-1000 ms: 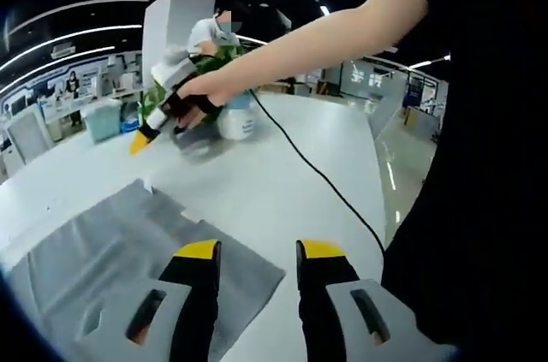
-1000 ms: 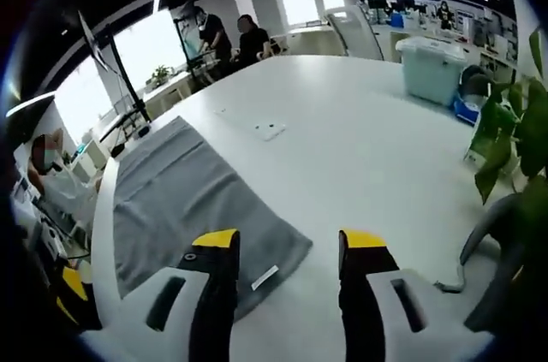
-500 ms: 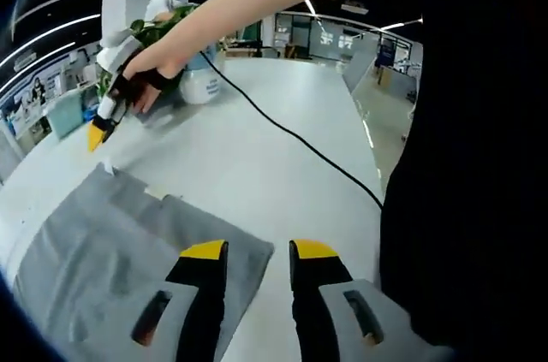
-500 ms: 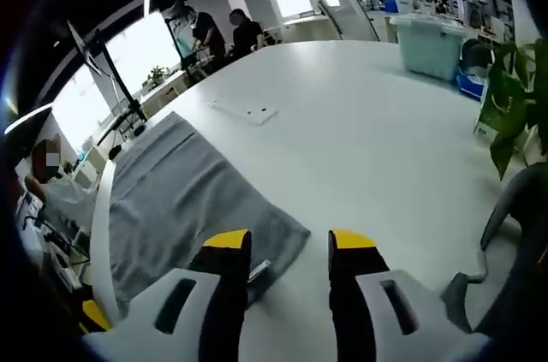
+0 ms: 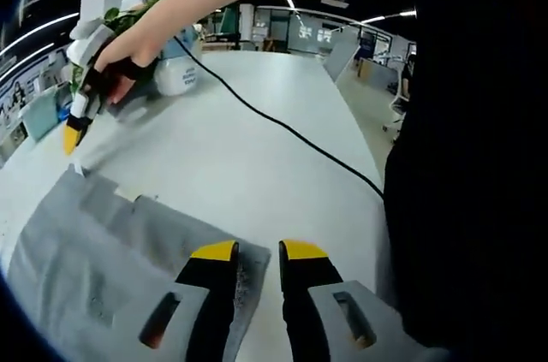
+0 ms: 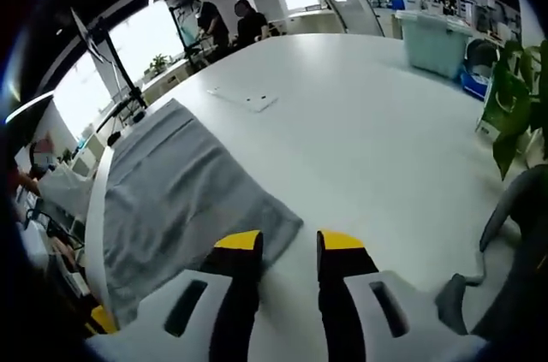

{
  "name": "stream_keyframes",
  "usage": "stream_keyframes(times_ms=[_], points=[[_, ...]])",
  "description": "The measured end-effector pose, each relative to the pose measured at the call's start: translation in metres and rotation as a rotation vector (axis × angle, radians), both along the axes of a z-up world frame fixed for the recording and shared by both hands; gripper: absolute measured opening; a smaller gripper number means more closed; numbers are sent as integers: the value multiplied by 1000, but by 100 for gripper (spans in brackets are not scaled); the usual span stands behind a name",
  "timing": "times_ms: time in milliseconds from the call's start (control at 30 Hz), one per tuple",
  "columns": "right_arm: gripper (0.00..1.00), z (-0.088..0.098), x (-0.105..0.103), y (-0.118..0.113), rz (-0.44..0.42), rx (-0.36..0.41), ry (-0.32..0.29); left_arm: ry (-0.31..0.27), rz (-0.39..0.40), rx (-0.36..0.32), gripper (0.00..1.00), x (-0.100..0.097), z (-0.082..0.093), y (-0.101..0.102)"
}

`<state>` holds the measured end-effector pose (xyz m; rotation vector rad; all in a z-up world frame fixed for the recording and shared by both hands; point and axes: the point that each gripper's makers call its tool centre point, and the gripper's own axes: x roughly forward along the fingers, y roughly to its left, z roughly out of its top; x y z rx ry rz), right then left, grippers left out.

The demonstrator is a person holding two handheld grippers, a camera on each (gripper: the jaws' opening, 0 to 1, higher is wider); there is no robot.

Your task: Fold the towel on the table until its edges align and the towel forms a compact rectangular stack.

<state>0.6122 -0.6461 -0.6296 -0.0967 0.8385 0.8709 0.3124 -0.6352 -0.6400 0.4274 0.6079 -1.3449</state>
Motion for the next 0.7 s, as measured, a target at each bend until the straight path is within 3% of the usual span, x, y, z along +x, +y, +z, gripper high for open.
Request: stream_keyframes(times_ms=[267, 333, 400, 500, 600, 700], points=[[18, -14, 4, 5, 32, -34, -9, -10, -3, 31, 20, 0, -5, 3], [13, -20, 2, 6, 86, -82, -53, -40, 35, 64, 21, 7, -6, 8], [10, -16, 1, 14, 102, -60, -106, -60, 38, 64, 20, 8, -6, 9], [10, -17, -2, 21, 134, -59, -130, -36, 41, 57, 20, 5, -9, 10], [8, -21, 0, 21, 176, -120, -180, -2, 50, 42, 20, 3, -9, 6], [8, -18, 0, 25, 168, -77, -171, -9, 46, 36, 20, 3, -8, 2]])
